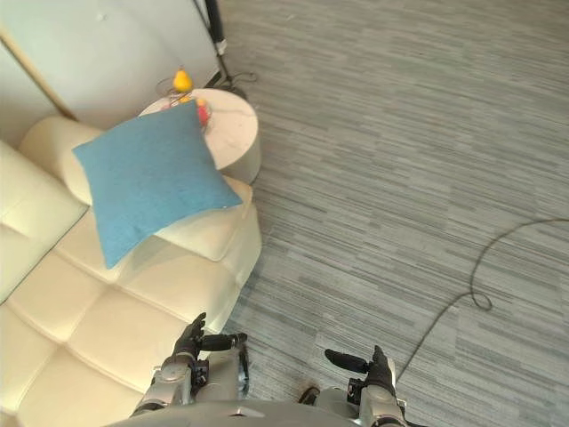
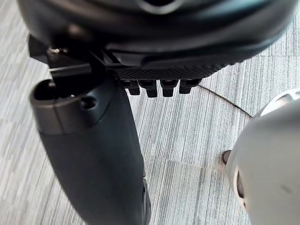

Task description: Pick up cushions and gather them together orderly.

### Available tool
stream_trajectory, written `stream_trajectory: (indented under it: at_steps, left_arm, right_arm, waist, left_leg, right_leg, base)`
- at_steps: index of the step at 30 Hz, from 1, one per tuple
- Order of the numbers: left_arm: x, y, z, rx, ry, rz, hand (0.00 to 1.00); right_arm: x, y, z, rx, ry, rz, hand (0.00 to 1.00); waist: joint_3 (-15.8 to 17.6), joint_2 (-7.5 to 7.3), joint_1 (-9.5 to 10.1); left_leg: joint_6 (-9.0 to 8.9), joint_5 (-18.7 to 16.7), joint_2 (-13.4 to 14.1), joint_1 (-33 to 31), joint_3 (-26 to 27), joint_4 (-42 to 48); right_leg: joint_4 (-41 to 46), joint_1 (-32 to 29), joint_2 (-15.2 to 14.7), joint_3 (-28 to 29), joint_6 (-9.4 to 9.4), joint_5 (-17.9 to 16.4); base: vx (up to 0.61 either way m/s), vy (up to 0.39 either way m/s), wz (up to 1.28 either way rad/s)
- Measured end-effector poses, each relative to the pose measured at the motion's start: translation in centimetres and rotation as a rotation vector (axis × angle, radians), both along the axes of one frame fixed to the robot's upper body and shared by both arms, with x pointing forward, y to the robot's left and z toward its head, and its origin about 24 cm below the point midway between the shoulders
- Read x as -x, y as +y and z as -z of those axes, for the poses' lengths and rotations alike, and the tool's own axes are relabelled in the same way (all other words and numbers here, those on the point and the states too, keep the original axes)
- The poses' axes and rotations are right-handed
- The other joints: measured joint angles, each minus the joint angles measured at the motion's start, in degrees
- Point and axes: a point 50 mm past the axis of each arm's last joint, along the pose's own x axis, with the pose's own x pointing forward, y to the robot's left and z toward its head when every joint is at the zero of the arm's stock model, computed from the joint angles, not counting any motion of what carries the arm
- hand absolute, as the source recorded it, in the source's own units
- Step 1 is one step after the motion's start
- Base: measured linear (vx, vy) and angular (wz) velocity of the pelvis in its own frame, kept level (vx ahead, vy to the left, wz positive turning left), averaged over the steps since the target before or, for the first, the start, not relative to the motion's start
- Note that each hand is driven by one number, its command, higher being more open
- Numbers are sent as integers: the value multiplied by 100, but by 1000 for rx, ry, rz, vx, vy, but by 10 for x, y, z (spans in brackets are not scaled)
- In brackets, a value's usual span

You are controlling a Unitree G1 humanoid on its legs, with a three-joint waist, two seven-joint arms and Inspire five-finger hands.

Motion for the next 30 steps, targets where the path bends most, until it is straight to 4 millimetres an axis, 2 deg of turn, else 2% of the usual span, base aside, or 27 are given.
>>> stream_trajectory:
  at_steps: [1,2,4,6,8,10,11,12,13,14,15,16,17,18,20,21,22,23,24,25,26,28,30]
  left_arm:
    - [-1,-1,0,4,-1,-1,100]
    - [-3,2,-1,-8,-6,0,100]
    - [-4,7,-2,-15,-7,-8,100]
    - [-4,10,-1,-22,3,-5,100]
    - [-2,10,0,-23,14,-7,100]
    - [3,9,2,-17,28,-8,100]
    - [5,8,4,-14,37,-6,100]
    - [6,8,5,-16,45,1,100]
    - [6,11,4,-26,45,10,100]
    - [5,13,3,-32,45,14,100]
    - [6,14,4,-37,48,20,100]
    - [8,13,4,-36,53,17,100]
    - [10,16,5,-47,60,10,100]
    - [11,17,5,-49,62,10,100]
    - [9,17,5,-47,60,9,100]
    - [10,15,5,-43,61,3,100]
    - [11,14,6,-40,65,-1,100]
    - [12,13,6,-38,67,-1,100]
    - [13,12,7,-33,74,1,100]
    - [15,12,8,-33,82,1,100]
    - [18,4,10,-10,91,2,100]
    - [19,-1,11,8,92,-13,100]
    - [17,-3,10,21,79,-30,100]
  right_arm:
    - [1,-1,0,-2,1,13,100]
    - [1,3,1,-22,2,35,100]
    - [-1,10,1,-42,-5,40,100]
    - [-1,13,2,-50,-5,39,100]
    - [-1,14,2,-55,-8,39,100]
    - [0,13,2,-56,-2,37,100]
    - [2,12,3,-55,1,36,100]
    - [1,11,2,-54,1,31,100]
    - [2,11,2,-53,2,25,100]
    - [3,11,3,-53,7,23,100]
    - [8,11,4,-54,19,25,100]
    - [11,9,5,-53,23,21,100]
    - [9,10,4,-50,17,16,100]
    - [8,10,4,-50,14,9,100]
    - [4,10,3,-46,3,-5,100]
    - [3,9,2,-43,-3,-5,100]
    - [1,8,1,-41,-14,0,100]
    - [1,9,1,-43,-18,-1,100]
    - [2,9,1,-48,-15,5,100]
    - [2,8,1,-46,-15,9,100]
    - [2,3,0,-34,-17,26,100]
    - [2,-1,0,-31,-22,42,100]
    - [4,-1,0,-30,-21,50,100]
  waist:
    - [-14,20,3]
    - [3,-130,64]
    - [-15,-259,90]
    - [-19,-292,104]
    - [-27,-301,99]
    - [-67,-226,96]
    - [-90,-187,88]
    - [-97,-254,74]
    - [-109,-396,62]
    - [-107,-450,57]
    - [-102,-499,29]
    - [-92,-449,4]
    - [-99,-449,-29]
    - [-96,-438,-31]
    - [-103,-404,-45]
    - [-94,-378,-52]
    - [-81,-345,-89]
    - [-93,-370,-104]
    - [-117,-415,-139]
    - [-112,-341,-140]
    - [-210,-147,-95]
    - [-258,-21,-104]
    - [-244,38,-102]
  left_leg:
    - [-54,642,-150,17,37,-654]
    - [-104,889,-366,157,126,-1053]
    - [-39,990,-544,168,131,-1244]
    - [-12,980,-682,210,140,-1200]
    - [76,918,-769,358,179,-1139]
    - [131,669,-726,525,196,-1119]
    - [129,560,-697,629,194,-1189]
    - [161,469,-721,750,170,-1279]
    - [180,409,-850,844,118,-1278]
    - [199,362,-912,895,72,-1262]
    - [256,256,-968,1031,-54,-1243]
    - [261,193,-964,1133,-160,-1243]
    - [258,134,-898,1277,-319,-1280]
    - [252,122,-865,1308,-369,-1297]
    - [206,124,-786,1404,-556,-1437]
    - [155,136,-740,1472,-639,-1523]
    - [0,122,-678,1578,-792,-1617]
    - [-135,71,-689,1606,-913,-1618]
    - [-235,12,-707,1624,-1075,-1585]
    - [-272,-5,-683,1649,-1149,-1574]
    - [-310,10,-522,1664,-1236,-1626]
    - [-332,11,-411,1692,-1284,-1620]
    - [-376,-7,-215,1504,-1260,-994]
  right_leg:
    - [-74,61,-40,-100,112,-1]
    - [-200,121,-165,-142,246,49]
    - [-595,203,-194,-226,376,208]
    - [-942,467,-217,-236,470,353]
    - [-886,662,-306,-212,515,386]
    - [-203,553,-402,-137,545,392]
    - [502,337,-553,-38,595,356]
    - [1468,5,-848,95,594,358]
    - [2233,-257,-1153,231,542,450]
    - [2562,-353,-1281,300,516,554]
    - [3182,-547,-1431,507,423,946]
    - [3556,-712,-1445,718,425,1049]
    - [3484,-918,-1287,897,394,471]
    - [3336,-1015,-1189,974,361,331]
    - [2530,-1389,-765,1257,309,120]
    - [2051,-1507,-557,1434,315,129]
    - [1121,-1644,-203,1854,371,209]
    - [459,-1651,-63,2140,405,429]
    - [269,-1514,2,2205,178,1082]
    - [273,-1454,44,2121,47,1072]
    - [345,-1399,145,1922,-62,884]
    - [466,-1311,173,1675,-158,660]
    - [416,-935,212,1273,-250,500]
  base:
    - [222,146,62]
    - [240,135,50]
    - [276,59,38]
    - [224,36,35]
    - [162,54,24]
    - [159,102,17]
    - [198,109,17]
    - [171,66,28]
    - [169,29,31]
    - [138,25,44]
    - [175,30,47]
    - [171,15,66]
    - [161,0,52]
    - [150,-36,48]
    - [186,-108,40]
    - [203,-155,58]
    - [234,-221,64]
    - [265,-284,82]
    - [276,-299,66]
    - [287,-304,66]
    - [269,-282,51]
    - [303,-324,67]
    - [196,-218,95]
